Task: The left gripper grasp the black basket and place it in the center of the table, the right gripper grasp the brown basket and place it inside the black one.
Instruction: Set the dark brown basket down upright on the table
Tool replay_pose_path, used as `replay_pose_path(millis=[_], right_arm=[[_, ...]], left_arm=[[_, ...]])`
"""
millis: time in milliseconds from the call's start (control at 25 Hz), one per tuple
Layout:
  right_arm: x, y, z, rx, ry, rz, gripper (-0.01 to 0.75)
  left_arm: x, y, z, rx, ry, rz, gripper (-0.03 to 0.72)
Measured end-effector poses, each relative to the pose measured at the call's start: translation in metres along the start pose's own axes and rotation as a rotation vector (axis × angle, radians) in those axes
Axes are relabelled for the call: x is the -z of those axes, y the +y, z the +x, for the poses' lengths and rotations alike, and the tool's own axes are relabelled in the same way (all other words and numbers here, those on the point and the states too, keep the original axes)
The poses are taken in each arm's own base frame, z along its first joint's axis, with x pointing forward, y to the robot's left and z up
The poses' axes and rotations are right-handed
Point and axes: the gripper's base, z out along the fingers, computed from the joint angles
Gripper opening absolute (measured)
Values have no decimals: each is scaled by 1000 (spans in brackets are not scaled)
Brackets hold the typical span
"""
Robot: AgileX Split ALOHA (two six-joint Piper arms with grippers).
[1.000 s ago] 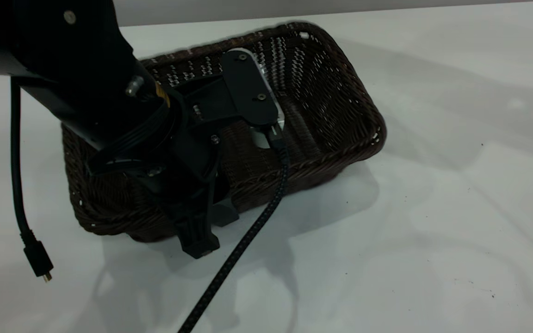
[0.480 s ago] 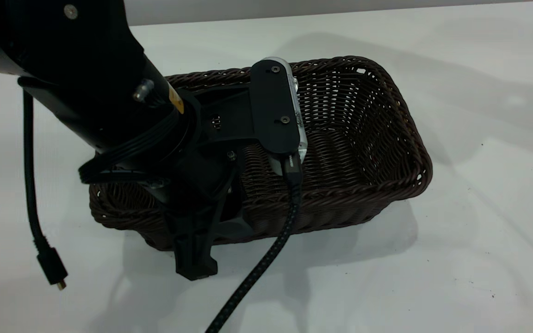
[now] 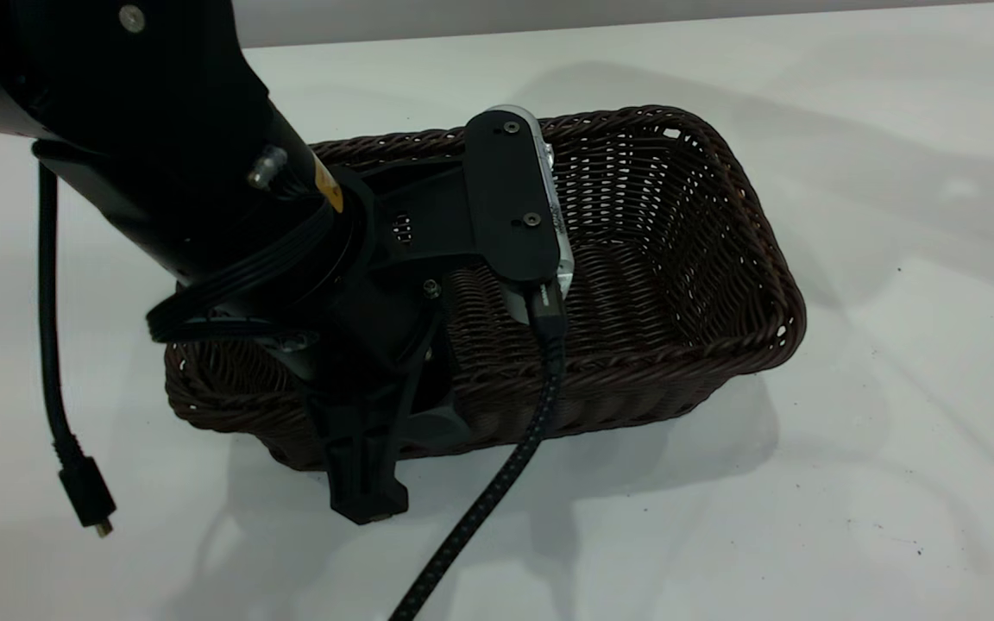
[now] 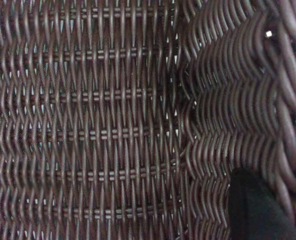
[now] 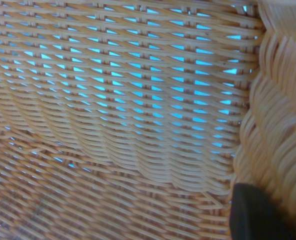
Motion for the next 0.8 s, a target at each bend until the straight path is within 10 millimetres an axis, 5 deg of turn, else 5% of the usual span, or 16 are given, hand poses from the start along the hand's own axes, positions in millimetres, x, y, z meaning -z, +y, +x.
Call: replay_pose_path(millis=[200, 560, 800], right_arm=[[0, 0, 1, 4, 11, 0, 99], [0, 0, 1, 4, 11, 0, 99], [-4, -2, 1, 3, 20, 3, 99]], left_arm=[[0, -1, 1, 4, 6, 9, 141], [18, 4, -7, 2, -56, -45, 550], [51, 6, -16, -10, -137, -99, 617]])
